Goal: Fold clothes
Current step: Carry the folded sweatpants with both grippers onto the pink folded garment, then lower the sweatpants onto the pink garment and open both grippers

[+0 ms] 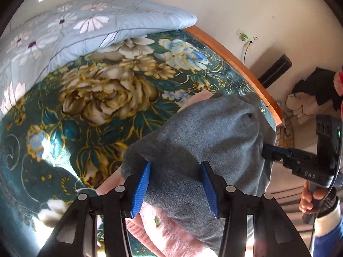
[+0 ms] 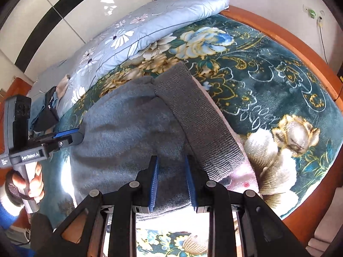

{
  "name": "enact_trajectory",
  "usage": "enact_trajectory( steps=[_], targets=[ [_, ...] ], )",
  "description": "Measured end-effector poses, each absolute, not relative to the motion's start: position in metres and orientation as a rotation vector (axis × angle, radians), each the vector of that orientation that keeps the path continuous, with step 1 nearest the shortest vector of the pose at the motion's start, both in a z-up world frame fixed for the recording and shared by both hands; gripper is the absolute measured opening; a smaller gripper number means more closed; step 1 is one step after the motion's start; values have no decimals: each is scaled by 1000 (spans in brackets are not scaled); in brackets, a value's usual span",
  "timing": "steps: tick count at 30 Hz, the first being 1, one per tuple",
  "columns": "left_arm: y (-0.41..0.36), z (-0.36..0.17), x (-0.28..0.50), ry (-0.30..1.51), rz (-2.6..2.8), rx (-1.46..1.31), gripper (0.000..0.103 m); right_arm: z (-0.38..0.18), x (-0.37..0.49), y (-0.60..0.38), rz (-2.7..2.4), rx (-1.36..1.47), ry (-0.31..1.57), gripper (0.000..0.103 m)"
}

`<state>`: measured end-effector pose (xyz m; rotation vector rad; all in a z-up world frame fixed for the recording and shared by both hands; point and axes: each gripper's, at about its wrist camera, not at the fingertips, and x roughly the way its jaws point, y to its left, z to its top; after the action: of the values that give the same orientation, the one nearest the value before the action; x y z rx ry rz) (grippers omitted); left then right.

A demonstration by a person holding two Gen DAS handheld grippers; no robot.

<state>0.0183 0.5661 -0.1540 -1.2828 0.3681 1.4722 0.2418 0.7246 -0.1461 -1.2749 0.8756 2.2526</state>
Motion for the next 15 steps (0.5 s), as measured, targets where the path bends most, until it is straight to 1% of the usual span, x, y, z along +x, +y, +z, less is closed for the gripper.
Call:
enact_trajectory(
  steps=[2,5,8,11,13,15],
  targets=[
    [569,-158,18,381,1466,-1304,52,-154,242,725,2238,-1271,887,26],
    [576,-158,21,431,1463,-1304,52,-161,246,729,2212,-1234,965,26],
    [570,-144,22,404,1473,-1279,52,-148,250,728,2202,-1178,993,26],
    [559,-128,28,371,1482,-1249,52,-132,251,709,2227,-1149,938,26],
    [548,-121,38,380,1502,-1215,52,-129,252,690,2231,-1140,913,26],
    [535,-123,50,389,1510,-1214,52,-128,253,670,2227,-1137,898,26]
  ],
)
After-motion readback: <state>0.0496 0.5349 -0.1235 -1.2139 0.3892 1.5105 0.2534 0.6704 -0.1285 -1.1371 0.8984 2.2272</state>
